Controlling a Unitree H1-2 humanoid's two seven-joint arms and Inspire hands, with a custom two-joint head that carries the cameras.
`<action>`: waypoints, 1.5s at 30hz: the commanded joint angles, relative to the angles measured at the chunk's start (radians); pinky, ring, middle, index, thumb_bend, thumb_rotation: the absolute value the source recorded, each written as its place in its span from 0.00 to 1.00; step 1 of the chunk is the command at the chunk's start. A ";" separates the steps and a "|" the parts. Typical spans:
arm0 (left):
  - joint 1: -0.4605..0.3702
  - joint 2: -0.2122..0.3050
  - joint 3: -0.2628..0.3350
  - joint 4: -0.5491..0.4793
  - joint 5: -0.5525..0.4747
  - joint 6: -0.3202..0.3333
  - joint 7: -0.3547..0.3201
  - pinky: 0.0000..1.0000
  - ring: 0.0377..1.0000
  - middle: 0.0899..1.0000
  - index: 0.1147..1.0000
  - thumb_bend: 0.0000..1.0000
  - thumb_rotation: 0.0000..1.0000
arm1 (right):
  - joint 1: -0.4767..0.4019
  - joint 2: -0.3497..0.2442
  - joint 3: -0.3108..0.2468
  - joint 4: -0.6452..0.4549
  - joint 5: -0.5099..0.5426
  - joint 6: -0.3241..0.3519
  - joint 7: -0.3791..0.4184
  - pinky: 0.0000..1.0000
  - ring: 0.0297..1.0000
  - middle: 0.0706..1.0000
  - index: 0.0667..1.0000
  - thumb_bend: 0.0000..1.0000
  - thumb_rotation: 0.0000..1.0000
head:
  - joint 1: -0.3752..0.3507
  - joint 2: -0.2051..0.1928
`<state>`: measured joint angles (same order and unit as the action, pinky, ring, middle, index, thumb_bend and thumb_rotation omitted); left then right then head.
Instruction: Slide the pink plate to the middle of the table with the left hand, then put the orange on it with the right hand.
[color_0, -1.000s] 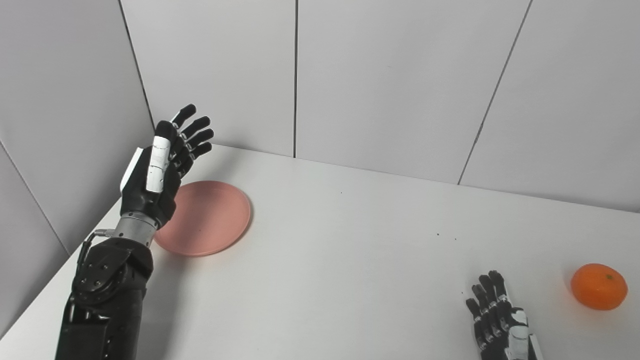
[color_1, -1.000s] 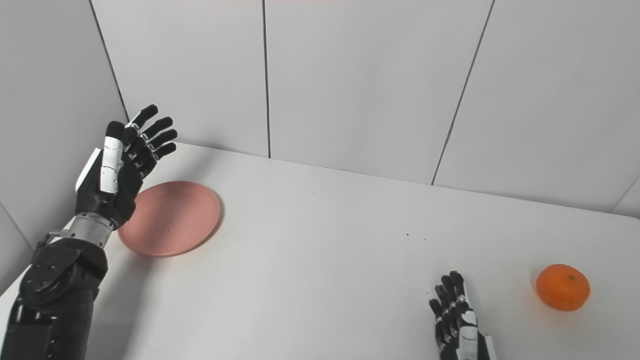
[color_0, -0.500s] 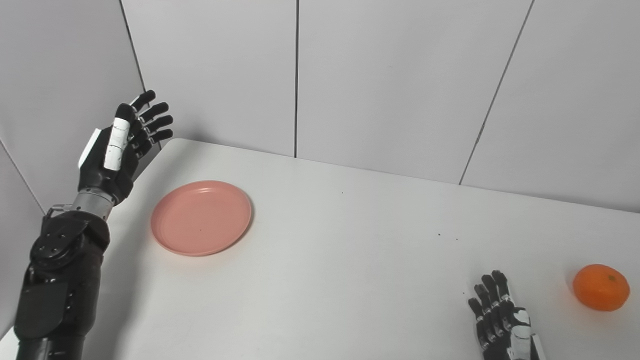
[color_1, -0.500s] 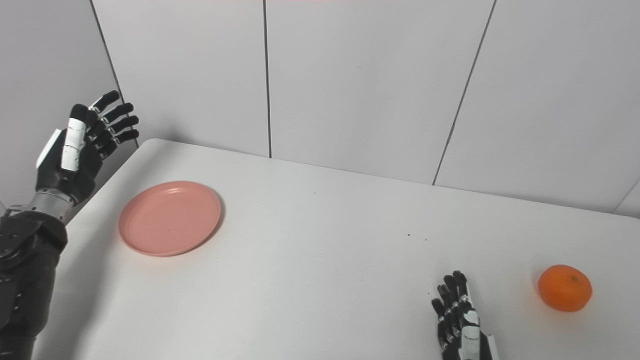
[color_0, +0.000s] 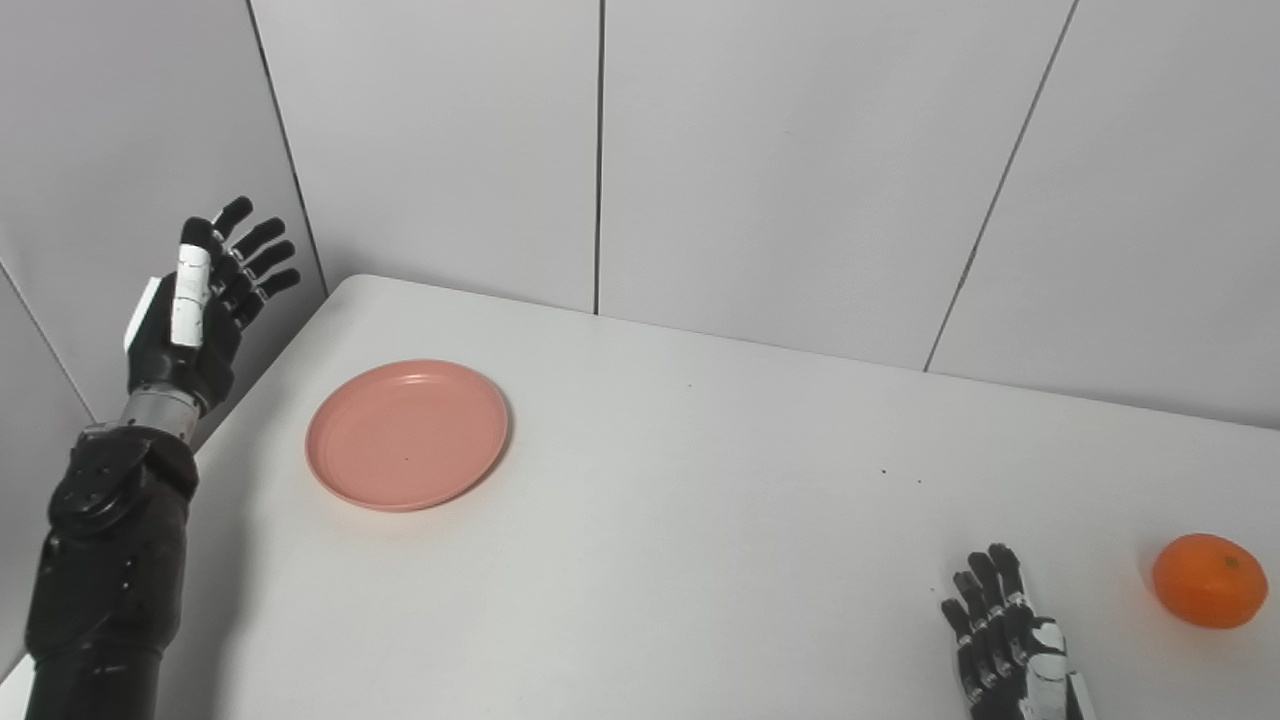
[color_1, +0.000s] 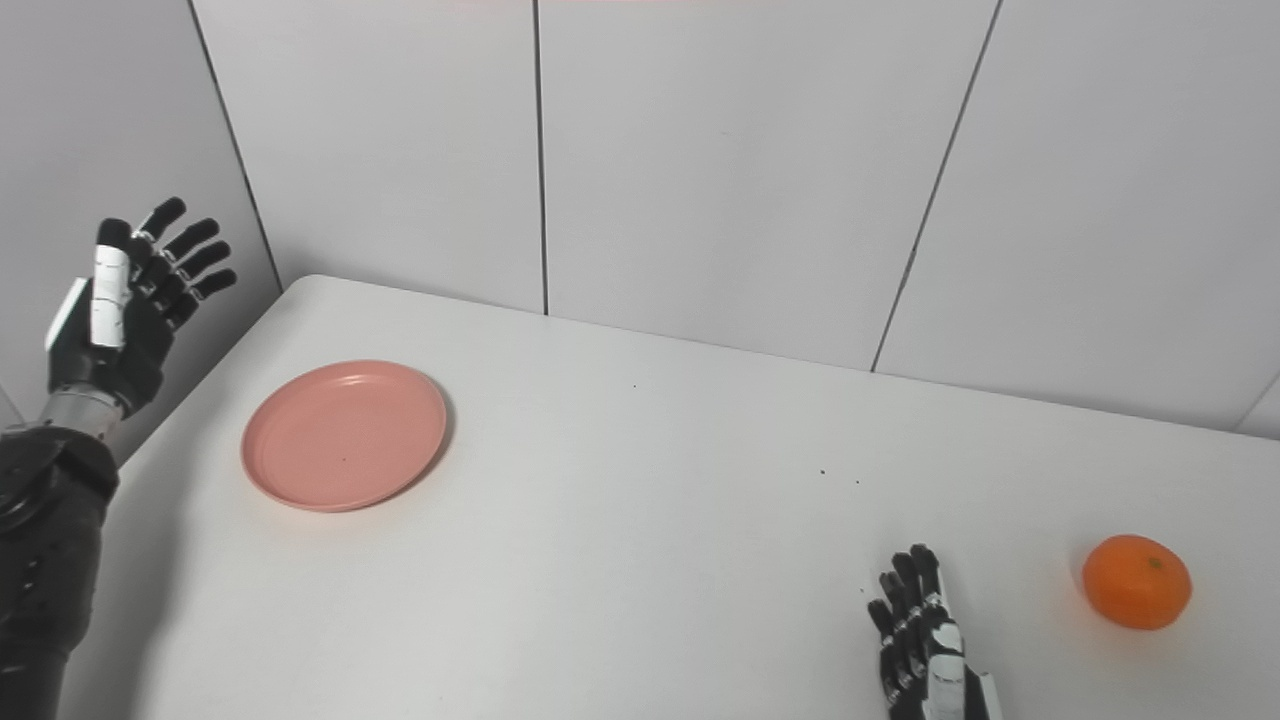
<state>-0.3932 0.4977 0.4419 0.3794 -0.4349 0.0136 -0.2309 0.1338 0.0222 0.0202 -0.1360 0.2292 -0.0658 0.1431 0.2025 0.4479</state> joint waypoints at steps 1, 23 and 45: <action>-0.042 0.016 -0.001 0.017 0.006 -0.068 -0.009 0.79 0.83 0.85 0.87 0.99 0.85 | 0.049 -0.009 -0.010 0.094 0.006 -0.029 0.010 1.00 1.00 0.99 1.00 0.83 1.00 | -0.001 0.000; -0.099 -0.011 -0.035 0.324 0.013 -0.184 -0.031 0.69 0.73 0.74 0.77 1.00 0.76 | 0.051 -0.009 0.000 0.087 -0.001 -0.025 0.011 1.00 1.00 0.98 0.98 0.83 1.00 | -0.011 0.007; -0.086 -0.016 -0.099 0.377 0.067 -0.253 -0.055 0.73 0.77 0.77 0.78 1.00 0.81 | 0.054 -0.005 0.001 0.073 -0.006 -0.016 0.005 1.00 0.98 0.96 0.97 0.83 1.00 | -0.019 0.018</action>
<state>-0.4614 0.4688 0.3466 0.7824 -0.3721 -0.2188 -0.2686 0.1387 0.0221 0.0242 -0.1431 0.2217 -0.0657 0.1424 0.1826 0.4648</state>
